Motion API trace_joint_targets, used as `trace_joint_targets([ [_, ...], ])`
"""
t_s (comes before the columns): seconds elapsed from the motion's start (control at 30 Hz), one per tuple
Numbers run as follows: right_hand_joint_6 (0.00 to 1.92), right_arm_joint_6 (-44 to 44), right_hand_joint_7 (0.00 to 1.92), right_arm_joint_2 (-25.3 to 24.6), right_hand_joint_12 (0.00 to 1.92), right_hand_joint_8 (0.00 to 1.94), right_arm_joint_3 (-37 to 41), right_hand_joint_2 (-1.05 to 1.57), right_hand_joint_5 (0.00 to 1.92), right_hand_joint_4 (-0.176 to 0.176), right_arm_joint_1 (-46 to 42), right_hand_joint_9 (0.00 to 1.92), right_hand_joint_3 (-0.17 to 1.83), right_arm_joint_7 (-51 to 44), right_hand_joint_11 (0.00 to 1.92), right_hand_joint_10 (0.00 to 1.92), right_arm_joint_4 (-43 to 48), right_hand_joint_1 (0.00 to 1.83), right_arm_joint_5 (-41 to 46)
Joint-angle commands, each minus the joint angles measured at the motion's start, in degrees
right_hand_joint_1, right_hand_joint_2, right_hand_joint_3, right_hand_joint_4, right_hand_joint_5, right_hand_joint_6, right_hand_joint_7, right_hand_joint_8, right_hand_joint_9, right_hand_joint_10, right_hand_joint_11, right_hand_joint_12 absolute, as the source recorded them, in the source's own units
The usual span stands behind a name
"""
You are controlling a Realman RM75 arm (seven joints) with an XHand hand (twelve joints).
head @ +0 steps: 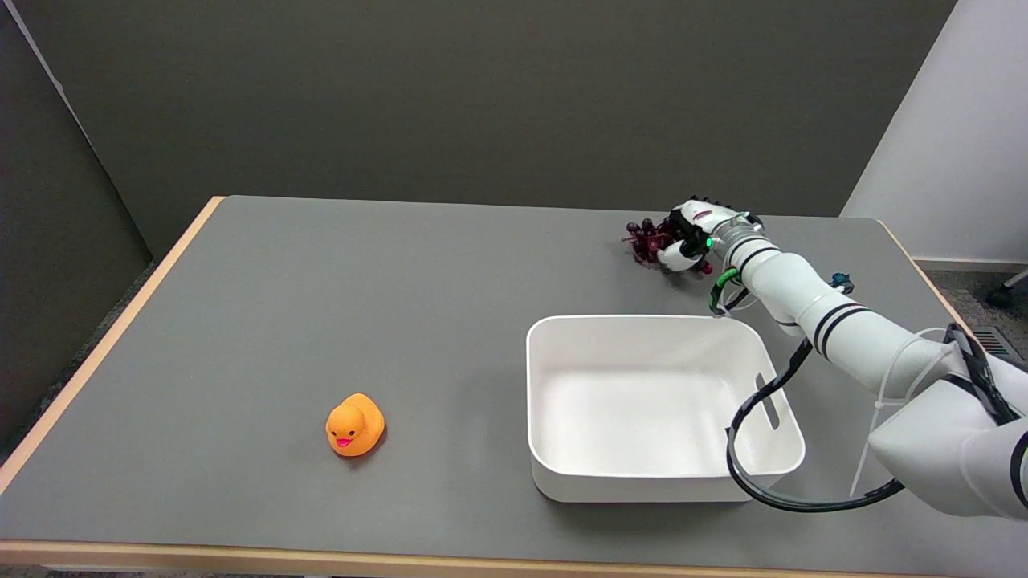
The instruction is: Pick up the grape.
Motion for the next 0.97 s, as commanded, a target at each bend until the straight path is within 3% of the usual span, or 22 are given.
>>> trace_joint_targets([
  [0.03, 1.52, 2.7, 0.84, 2.5, 1.91, 1.44, 4.8, 1.27, 0.49, -0.176, -3.2, 0.78, 0.05, 0.0, 0.51, 1.34, 9.8, 1.18, -2.4],
  [0.1, 1.52, 3.4, 0.81, 3.1, 1.92, 1.51, 6.7, 1.32, 0.48, -0.176, -4.8, 0.80, -0.03, 0.0, 0.52, 1.37, 13.6, 1.17, -2.4],
  [0.2, 1.48, 4.3, 0.72, 4.5, 1.92, 1.50, 10.0, 1.15, 0.66, -0.176, -7.8, 0.83, 0.27, 0.5, 0.50, 1.51, 21.2, 1.18, -2.5],
  [0.33, 1.50, 6.6, 0.71, 7.0, 1.92, 1.53, 13.5, 1.13, 0.65, -0.176, -13.7, 0.87, 0.33, 6.3, 0.51, 1.59, 32.1, 1.18, -2.9],
  [0.47, 1.50, 10.3, 0.71, 9.5, 1.92, 1.53, 17.4, 1.11, 0.65, -0.176, -22.9, 0.89, 0.35, 14.2, 0.58, 1.62, 45.4, 1.18, -2.9],
  [0.6, 1.51, 13.0, 0.71, 11.2, 1.92, 1.55, 21.8, 1.10, 0.65, -0.176, -33.1, 0.91, 0.39, 15.4, 0.67, 1.64, 58.6, 1.18, -4.3],
  [0.8, 1.53, 23.0, 0.71, 11.1, 1.92, 1.57, 23.3, 1.08, 0.65, -0.176, -49.8, 0.91, 0.43, 15.9, 0.70, 1.69, 72.7, 1.18, -20.0],
  [0.9, 1.53, 34.3, 0.71, 10.1, 1.92, 1.57, 19.3, 1.08, 0.65, -0.176, -54.8, 0.91, 0.44, 25.1, 0.71, 1.69, 72.8, 1.18, -35.7],
  [0.97, 1.53, 38.8, 0.71, 9.9, 1.92, 1.57, 17.5, 1.08, 0.65, -0.176, -56.9, 0.91, 0.44, 30.8, 0.73, 1.70, 72.2, 1.18, -40.6],
])
